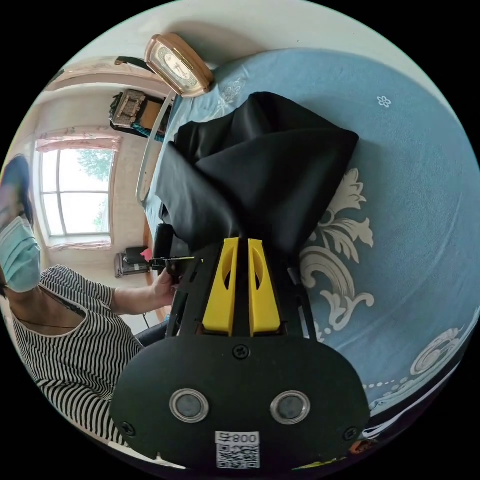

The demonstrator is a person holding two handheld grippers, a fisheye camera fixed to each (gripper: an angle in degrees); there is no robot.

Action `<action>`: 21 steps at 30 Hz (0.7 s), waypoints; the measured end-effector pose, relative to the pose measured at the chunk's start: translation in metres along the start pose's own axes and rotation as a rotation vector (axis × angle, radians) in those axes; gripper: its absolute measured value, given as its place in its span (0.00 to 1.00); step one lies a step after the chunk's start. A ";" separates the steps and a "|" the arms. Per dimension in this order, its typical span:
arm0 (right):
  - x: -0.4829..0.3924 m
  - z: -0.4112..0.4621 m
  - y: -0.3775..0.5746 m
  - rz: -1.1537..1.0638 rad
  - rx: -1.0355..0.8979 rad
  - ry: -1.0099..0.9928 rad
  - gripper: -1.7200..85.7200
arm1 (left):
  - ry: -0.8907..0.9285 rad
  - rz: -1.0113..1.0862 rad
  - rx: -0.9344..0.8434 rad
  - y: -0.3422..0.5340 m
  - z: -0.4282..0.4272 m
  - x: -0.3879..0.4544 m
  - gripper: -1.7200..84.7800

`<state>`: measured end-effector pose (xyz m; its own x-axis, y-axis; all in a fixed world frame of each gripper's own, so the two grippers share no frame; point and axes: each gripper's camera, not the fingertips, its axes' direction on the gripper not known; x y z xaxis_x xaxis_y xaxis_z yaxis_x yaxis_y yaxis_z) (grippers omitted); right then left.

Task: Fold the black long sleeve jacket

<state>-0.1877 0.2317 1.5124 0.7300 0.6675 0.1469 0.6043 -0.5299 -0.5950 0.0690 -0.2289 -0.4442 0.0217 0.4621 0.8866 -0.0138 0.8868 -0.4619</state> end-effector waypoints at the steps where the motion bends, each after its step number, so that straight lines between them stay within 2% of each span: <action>1: 0.002 0.005 0.001 0.003 0.001 -0.003 0.05 | -0.005 0.010 0.000 -0.001 0.005 0.002 0.05; 5: -0.004 0.003 0.013 0.007 0.071 -0.049 0.04 | -0.032 0.033 -0.002 -0.005 0.017 0.013 0.05; 8: -0.028 -0.007 0.026 -0.001 0.155 0.034 0.03 | -0.063 0.054 -0.014 -0.006 0.026 0.022 0.05; 11: -0.065 0.001 0.036 -0.083 0.210 0.027 0.02 | -0.084 0.067 -0.020 -0.005 0.033 0.030 0.05; 13: -0.081 0.025 0.034 -0.106 0.161 0.061 0.02 | -0.086 0.063 -0.018 -0.003 0.036 0.035 0.05; 17: -0.098 0.099 0.028 -0.113 -0.022 0.387 0.02 | -0.065 0.043 -0.031 0.003 0.034 0.043 0.05; 21: -0.117 0.117 0.031 -0.142 -0.016 0.457 0.02 | -0.104 0.088 -0.049 0.015 -0.002 0.063 0.03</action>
<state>-0.2921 0.1990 1.3843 0.7036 0.4375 0.5599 0.7102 -0.4606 -0.5325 0.0718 -0.1865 -0.3953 -0.0811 0.5378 0.8392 0.0379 0.8430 -0.5365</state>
